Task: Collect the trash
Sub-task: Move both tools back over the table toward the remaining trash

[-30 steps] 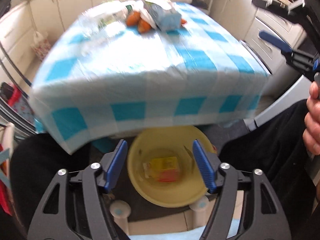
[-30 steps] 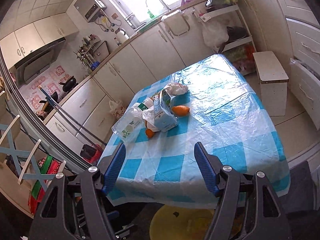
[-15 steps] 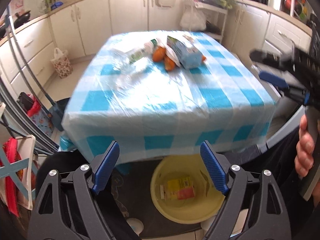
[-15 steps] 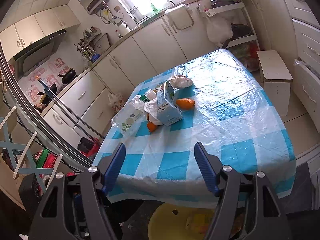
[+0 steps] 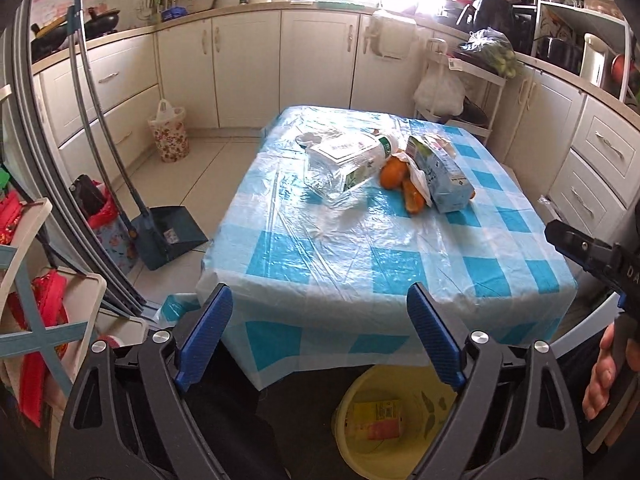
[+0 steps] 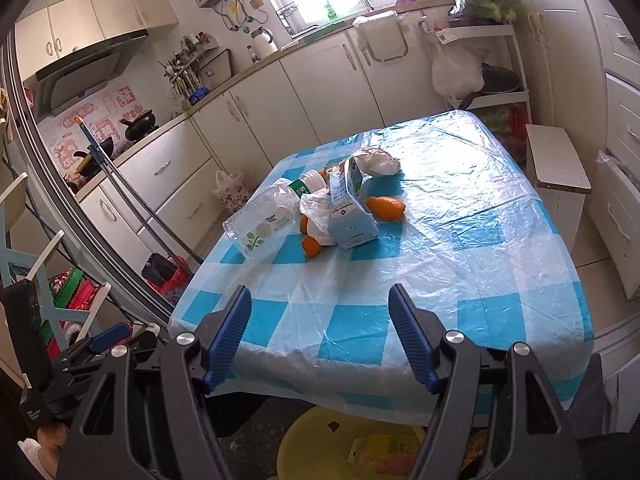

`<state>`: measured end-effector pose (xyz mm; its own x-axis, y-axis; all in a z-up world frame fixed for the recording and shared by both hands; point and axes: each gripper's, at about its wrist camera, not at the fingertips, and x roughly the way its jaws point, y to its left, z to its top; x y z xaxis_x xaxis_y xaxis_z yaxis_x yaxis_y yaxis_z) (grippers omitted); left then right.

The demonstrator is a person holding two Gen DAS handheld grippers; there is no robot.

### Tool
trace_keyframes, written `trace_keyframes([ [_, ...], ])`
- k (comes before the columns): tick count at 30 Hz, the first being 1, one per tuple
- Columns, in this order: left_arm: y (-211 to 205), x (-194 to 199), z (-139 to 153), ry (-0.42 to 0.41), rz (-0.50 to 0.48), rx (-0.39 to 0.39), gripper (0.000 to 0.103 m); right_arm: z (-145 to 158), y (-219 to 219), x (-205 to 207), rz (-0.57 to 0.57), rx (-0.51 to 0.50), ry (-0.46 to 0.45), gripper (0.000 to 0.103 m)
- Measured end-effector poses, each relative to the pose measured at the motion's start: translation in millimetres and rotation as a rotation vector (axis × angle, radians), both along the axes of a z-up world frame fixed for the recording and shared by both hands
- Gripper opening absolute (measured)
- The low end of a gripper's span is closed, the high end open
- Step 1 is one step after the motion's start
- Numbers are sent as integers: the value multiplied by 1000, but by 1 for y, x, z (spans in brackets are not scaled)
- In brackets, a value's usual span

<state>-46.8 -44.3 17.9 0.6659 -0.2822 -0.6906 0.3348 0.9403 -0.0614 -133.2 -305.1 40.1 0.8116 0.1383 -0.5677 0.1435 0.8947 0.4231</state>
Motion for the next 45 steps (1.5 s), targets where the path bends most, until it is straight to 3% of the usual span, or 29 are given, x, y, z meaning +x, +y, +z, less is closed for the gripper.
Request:
trace_keyframes([
  [27,-4,7,3,-51,-10,47,87,-1,3,15,9,-29,29,72],
  [37,-10,26,3,-53,-11,60,90,7,1,49,32,-85,24,72],
  [45,-20,61,6,-71,-16,86,92,8,-4,101,44,-144,50,72],
])
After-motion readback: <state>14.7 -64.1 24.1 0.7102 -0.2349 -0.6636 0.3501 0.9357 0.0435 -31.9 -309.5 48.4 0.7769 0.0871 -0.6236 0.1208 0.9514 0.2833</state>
